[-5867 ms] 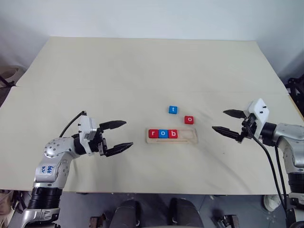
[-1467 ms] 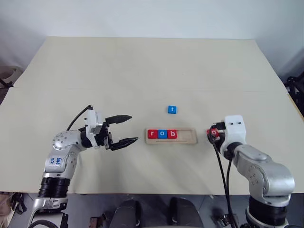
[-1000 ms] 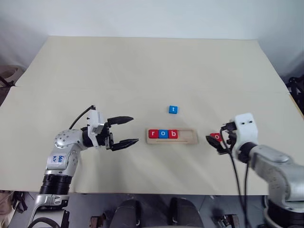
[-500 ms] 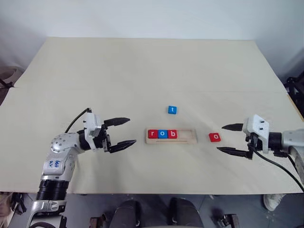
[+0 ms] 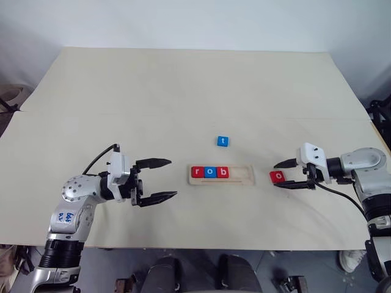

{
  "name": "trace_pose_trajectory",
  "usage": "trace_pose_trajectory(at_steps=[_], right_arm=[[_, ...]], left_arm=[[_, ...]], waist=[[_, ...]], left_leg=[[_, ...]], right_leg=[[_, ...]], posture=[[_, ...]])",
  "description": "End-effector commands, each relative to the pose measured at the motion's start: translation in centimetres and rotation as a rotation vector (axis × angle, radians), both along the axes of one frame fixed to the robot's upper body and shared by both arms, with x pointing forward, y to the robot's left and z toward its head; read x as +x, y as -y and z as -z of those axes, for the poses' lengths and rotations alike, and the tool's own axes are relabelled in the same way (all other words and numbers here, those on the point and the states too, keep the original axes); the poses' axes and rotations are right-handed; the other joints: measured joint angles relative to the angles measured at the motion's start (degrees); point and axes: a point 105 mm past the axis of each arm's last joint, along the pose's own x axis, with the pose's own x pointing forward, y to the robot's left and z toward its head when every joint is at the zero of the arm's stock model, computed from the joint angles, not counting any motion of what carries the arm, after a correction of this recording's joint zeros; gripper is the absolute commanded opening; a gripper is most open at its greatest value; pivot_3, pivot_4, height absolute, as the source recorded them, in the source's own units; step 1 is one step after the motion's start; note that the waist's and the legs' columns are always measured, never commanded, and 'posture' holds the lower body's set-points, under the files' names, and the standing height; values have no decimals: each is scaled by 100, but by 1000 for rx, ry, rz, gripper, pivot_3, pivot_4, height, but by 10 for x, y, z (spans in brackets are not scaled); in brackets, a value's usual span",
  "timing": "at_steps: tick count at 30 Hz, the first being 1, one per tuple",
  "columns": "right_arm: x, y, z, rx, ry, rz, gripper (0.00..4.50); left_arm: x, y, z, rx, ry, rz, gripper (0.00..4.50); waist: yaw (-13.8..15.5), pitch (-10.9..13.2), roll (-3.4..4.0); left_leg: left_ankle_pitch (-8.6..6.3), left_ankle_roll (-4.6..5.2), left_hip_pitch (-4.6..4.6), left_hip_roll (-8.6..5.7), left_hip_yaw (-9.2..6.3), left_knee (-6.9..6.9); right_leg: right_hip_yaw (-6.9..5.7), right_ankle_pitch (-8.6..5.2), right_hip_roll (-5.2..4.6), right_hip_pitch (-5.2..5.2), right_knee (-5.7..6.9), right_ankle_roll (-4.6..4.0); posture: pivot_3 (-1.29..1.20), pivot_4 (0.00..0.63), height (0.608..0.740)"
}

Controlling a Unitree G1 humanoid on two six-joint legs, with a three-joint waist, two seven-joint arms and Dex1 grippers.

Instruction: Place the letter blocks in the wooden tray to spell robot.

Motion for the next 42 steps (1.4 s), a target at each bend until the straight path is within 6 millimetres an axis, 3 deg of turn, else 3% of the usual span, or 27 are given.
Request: trace_pose_trajectory(at_steps=[1, 3, 6, 10, 17, 23, 39, 42], right_arm=[[-1, -3, -3, 7, -1, -25, 1874], [1, -6, -10, 12, 13, -34, 1454], [4, -19, -22, 24, -1, -52, 1458], [5, -68, -44, 113, -23, -122, 1458], [11, -103, -37, 99, -26, -131, 1458], [13, -106, -24, 60, -26, -132, 1458], [13, -108, -20, 44, -28, -147, 1458], [16, -103, -20, 30, -24, -133, 2478]], left_arm=[[-3, 0, -6, -9, 27, 6, 4500], [-2, -1, -6, -9, 27, -4, 4500], [-1, -3, -6, -10, 27, -17, 4500], [0, -5, -4, -12, 27, -32, 4500], [-1, -5, -1, -12, 22, -37, 4500], [-3, -6, -1, -13, 25, -51, 4500], [-3, -7, -1, -17, 29, -69, 4500], [-3, -7, -1, -18, 30, -71, 4500]], waist=[[0, 0, 0], [1, 0, 0], [2, 1, 2], [-32, 3, 8], [61, 4, 7], [4, 4, 8], [0, 4, 9], [3, 4, 8]], left_leg=[[0, 0, 0, 0, 0, 0], [0, 0, 0, 1, 0, 1], [0, 0, 0, 3, 0, 1], [0, -1, -1, 20, 1, 0], [-3, 1, -11, 13, -7, 8], [-3, 1, -13, -8, -7, 8], [-3, 1, -11, -7, -5, 6], [-3, 1, -11, -7, -5, 6]], right_leg=[[0, 0, 0, 0, 0, 0], [0, 0, 0, 0, 0, 0], [1, 0, 0, -1, 1, 0], [1, -1, 1, -5, 7, -2], [-1, 0, -6, -7, 7, 0], [-1, 0, -4, -9, 7, 1], [1, 0, -1, -10, 8, 1], [1, 0, -1, -10, 8, 1]], posture=[[0, 150, 740], [0, 150, 740], [0, 150, 740], [0, 150, 740], [0, 150, 740], [0, 150, 740], [0, 150, 740], [0, 150, 740]])
